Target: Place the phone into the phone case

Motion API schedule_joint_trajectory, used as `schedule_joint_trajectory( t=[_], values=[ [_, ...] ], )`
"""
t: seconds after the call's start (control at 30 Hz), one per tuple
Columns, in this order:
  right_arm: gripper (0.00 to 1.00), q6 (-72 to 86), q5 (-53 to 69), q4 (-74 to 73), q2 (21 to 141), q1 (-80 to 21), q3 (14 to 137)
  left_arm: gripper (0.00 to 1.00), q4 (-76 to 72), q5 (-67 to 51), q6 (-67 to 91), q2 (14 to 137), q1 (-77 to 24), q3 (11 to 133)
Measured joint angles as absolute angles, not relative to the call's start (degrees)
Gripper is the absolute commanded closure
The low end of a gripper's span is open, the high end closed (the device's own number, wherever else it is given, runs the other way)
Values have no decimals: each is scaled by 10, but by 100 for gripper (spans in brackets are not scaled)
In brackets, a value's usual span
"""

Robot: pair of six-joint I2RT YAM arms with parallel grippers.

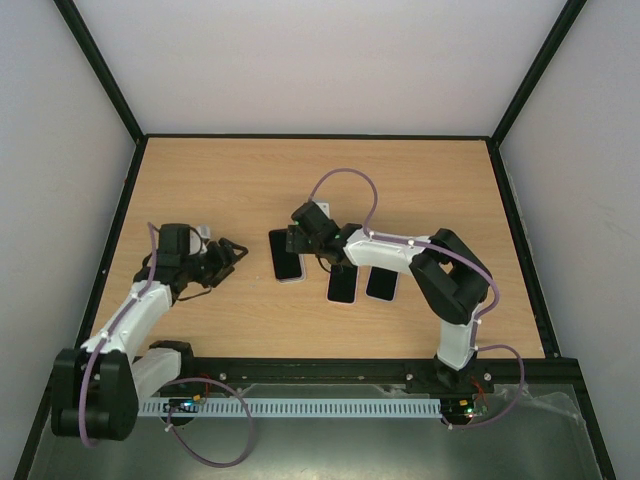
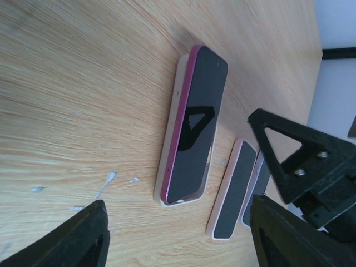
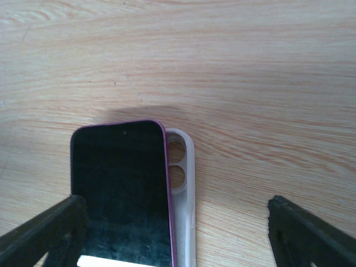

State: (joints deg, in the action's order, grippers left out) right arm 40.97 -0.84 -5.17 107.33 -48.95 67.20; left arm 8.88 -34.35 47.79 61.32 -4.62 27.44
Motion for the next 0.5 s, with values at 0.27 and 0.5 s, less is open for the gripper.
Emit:
schedule_joint_trajectory(
  t=[0.27, 0.5],
  values=[
    [51, 429, 65, 29, 1088, -466, 606, 38, -25, -333, 512, 708, -99, 275],
    [58, 444, 118, 118, 1088, -446, 557, 40, -83, -331, 519, 786, -118, 284]
  ],
)
